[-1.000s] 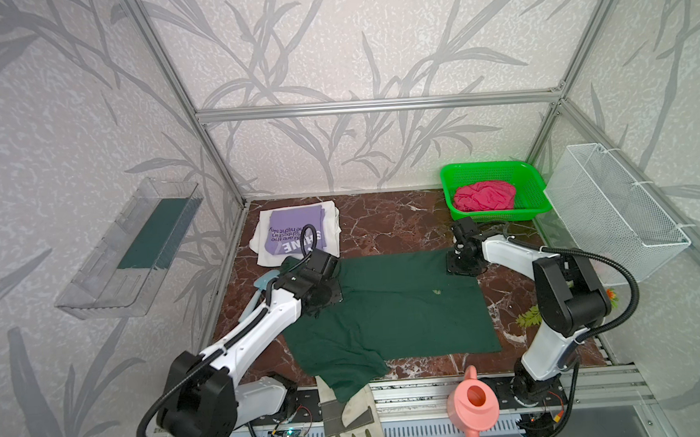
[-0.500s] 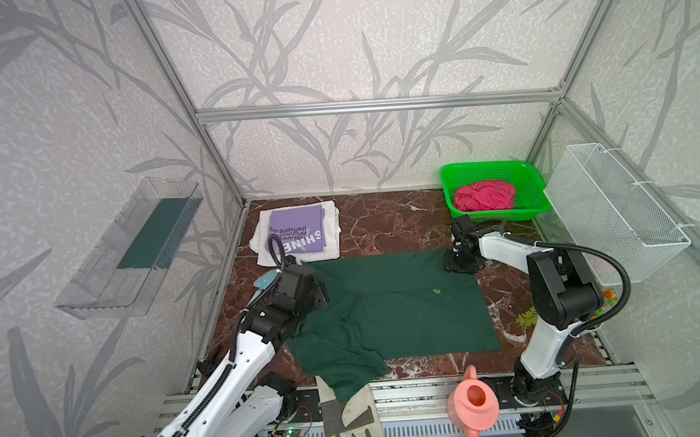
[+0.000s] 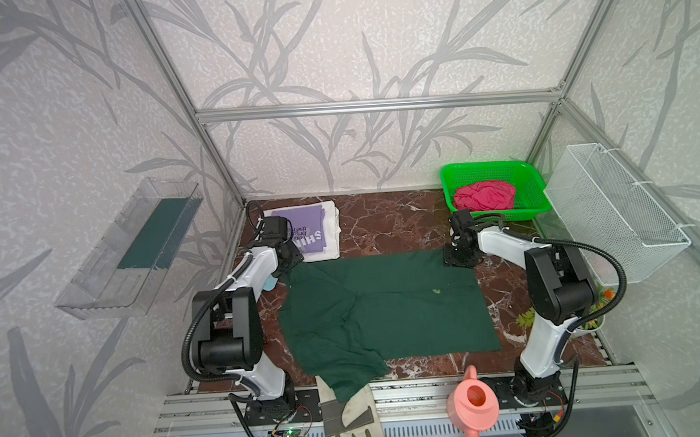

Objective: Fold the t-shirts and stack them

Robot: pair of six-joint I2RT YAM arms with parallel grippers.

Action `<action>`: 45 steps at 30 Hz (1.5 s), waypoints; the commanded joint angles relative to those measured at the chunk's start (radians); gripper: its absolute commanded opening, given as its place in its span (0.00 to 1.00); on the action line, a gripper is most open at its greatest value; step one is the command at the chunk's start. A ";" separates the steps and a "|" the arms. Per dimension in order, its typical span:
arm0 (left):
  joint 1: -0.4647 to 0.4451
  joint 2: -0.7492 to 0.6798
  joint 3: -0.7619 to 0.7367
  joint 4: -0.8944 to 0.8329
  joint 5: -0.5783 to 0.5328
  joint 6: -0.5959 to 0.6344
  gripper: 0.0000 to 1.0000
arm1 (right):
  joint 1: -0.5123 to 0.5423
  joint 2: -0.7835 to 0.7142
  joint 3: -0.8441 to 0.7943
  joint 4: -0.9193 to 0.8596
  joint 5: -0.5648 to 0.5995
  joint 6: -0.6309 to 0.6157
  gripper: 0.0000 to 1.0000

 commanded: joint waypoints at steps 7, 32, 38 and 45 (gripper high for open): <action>0.026 0.108 0.037 0.071 0.037 0.020 0.43 | -0.012 0.053 0.046 -0.033 -0.006 -0.024 0.53; 0.086 -0.075 -0.121 0.082 -0.090 -0.031 0.43 | -0.054 -0.010 0.015 -0.047 0.084 -0.014 0.54; 0.086 -0.049 -0.081 0.125 -0.023 0.014 0.53 | -0.054 0.034 0.097 -0.071 0.098 -0.036 0.55; 0.086 0.069 0.010 0.089 0.029 0.042 0.54 | -0.061 0.100 0.165 -0.078 0.098 -0.039 0.59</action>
